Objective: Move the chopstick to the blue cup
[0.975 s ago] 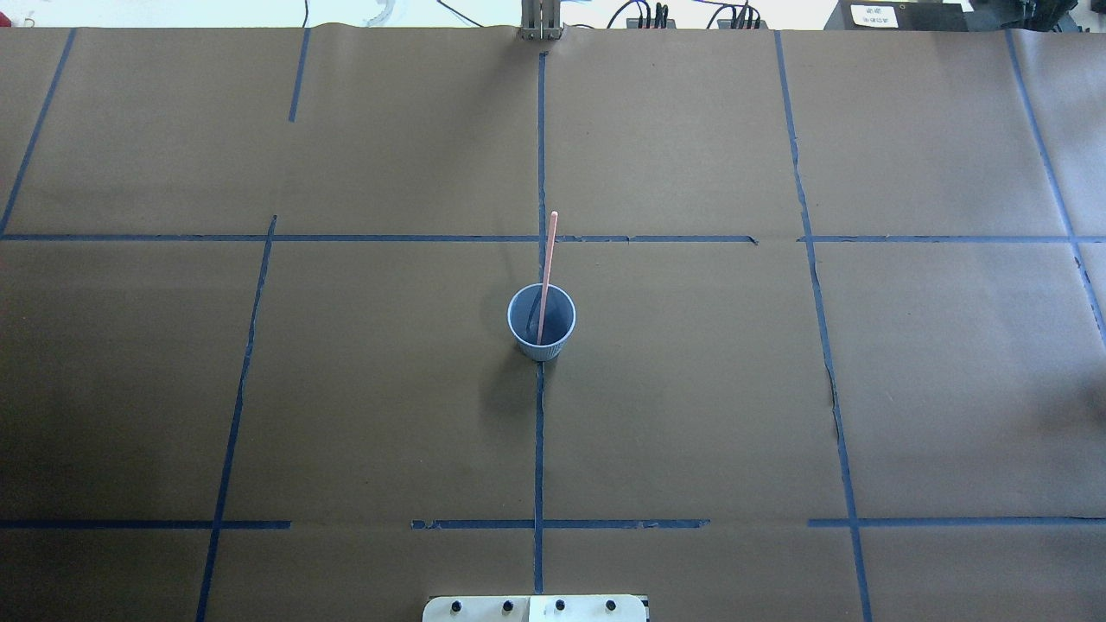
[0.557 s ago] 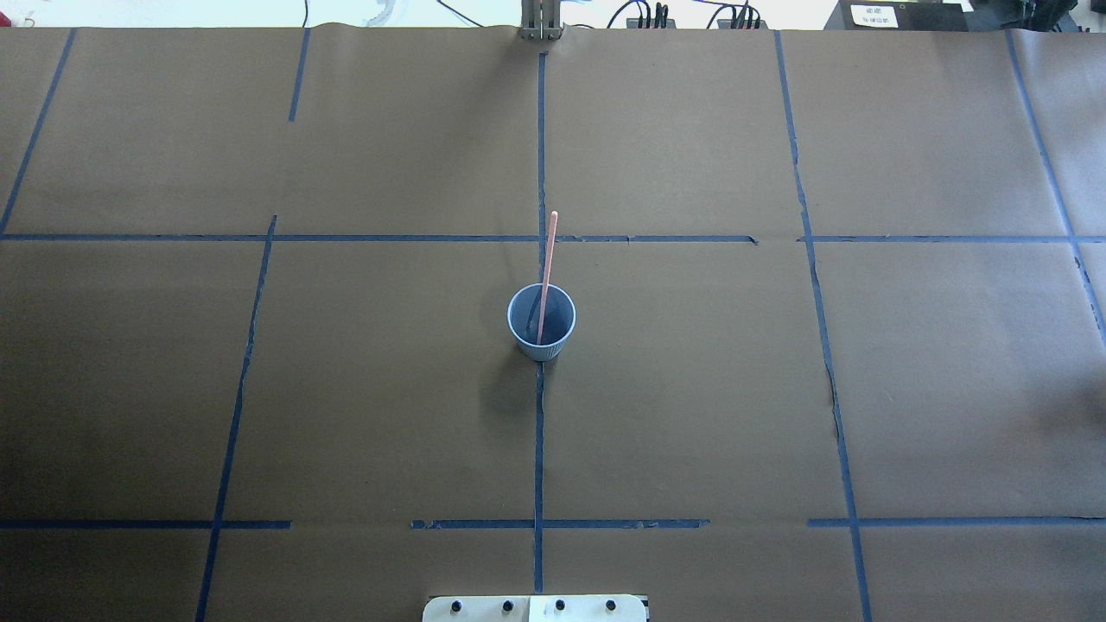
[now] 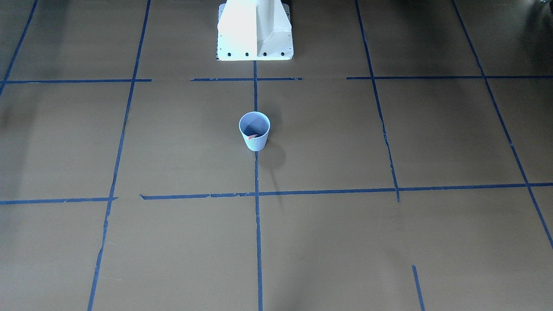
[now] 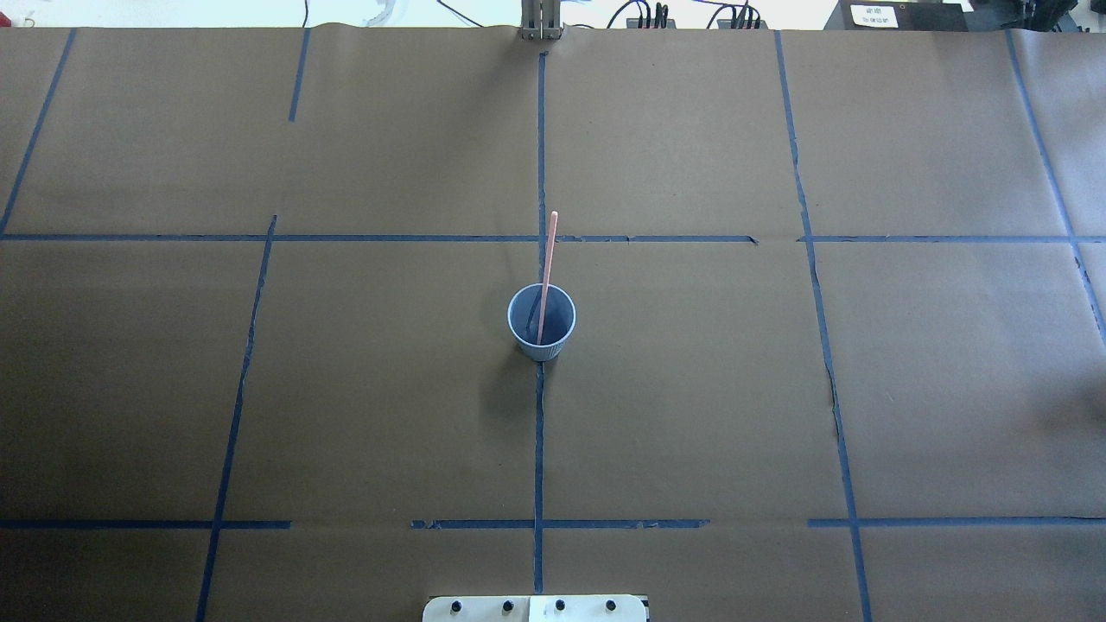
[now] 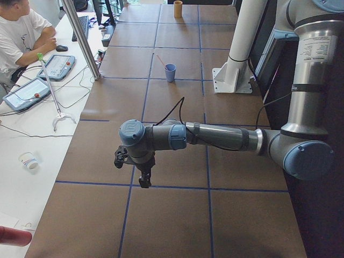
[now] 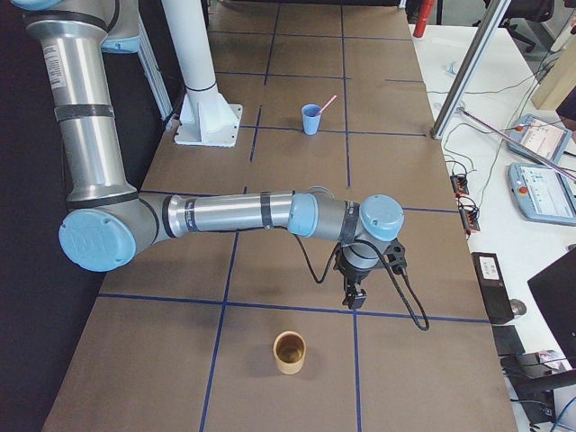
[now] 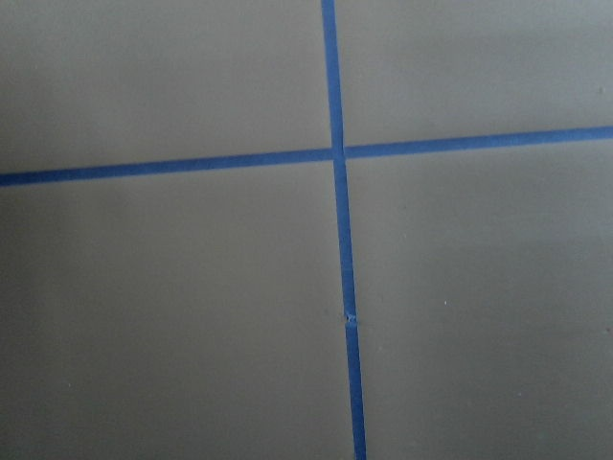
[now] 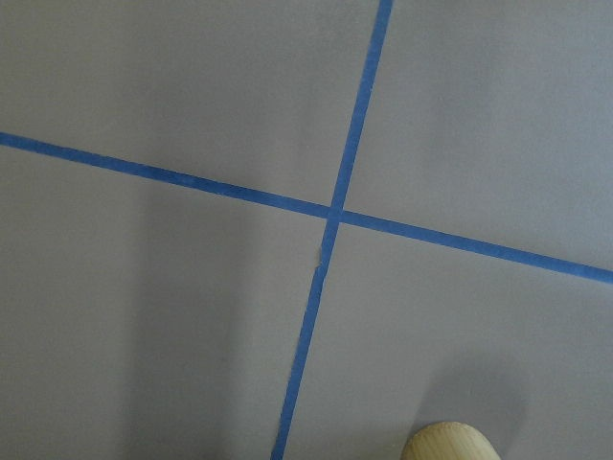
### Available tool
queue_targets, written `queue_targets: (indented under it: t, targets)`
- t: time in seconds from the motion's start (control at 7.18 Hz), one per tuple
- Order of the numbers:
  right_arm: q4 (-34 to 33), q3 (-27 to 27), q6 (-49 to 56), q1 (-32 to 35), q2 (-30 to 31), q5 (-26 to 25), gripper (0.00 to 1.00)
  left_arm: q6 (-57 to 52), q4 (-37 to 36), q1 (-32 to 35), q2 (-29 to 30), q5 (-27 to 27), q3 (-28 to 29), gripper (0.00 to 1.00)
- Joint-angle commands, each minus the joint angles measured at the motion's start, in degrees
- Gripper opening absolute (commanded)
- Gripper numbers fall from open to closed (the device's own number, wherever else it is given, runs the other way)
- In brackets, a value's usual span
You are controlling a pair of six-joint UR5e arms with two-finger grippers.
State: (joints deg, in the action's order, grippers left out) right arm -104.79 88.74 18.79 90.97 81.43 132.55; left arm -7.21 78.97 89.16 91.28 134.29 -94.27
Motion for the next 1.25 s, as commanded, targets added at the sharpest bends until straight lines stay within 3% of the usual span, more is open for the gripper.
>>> queue_targets:
  t: [0.0, 1.11]
  targets:
    - [0.11, 0.11, 0.63, 0.00, 0.30, -4.37, 1.00, -0.52, 1.35, -0.04, -1.35, 0.71, -0.21, 1.00]
    - [0.20, 11.45, -0.42, -1.14, 13.57, -2.83, 1.00, -0.43, 1.71, -0.12, -1.89, 0.54, -3.63, 1.00]
